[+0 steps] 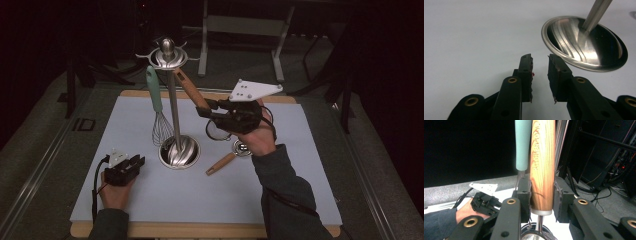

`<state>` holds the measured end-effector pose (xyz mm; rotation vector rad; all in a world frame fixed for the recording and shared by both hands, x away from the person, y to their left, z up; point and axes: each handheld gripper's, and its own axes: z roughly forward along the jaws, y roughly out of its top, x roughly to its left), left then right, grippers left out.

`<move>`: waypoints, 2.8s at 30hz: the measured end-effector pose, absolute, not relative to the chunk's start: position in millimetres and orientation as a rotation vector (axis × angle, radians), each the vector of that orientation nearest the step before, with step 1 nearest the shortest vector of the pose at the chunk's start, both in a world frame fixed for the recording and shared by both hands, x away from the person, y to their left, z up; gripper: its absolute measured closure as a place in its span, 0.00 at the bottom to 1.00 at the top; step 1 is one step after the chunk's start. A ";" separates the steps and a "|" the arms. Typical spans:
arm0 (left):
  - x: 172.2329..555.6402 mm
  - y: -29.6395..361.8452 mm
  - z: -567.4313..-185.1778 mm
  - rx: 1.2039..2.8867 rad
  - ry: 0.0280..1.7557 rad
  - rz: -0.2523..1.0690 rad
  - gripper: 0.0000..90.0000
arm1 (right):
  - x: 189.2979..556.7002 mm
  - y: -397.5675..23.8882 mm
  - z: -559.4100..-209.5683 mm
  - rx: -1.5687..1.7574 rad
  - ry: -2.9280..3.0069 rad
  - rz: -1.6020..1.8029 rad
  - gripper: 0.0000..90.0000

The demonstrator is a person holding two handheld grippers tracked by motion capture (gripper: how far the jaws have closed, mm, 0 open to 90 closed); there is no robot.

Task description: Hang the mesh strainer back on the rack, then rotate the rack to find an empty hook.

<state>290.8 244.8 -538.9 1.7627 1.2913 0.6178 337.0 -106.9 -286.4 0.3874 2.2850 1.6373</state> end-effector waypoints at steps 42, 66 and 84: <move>291.1 245.2 -539.0 1.763 1.292 0.615 0.81 | 360.7 -75.6 -299.5 0.447 2.370 1.543 0.68; 291.2 245.4 -539.1 1.759 1.296 0.615 0.81 | 358.2 -88.6 -309.6 0.442 2.391 1.460 0.69; 276.7 236.2 -520.9 1.669 1.188 0.661 0.99 | 359.3 -110.1 -338.7 0.506 2.406 1.367 0.67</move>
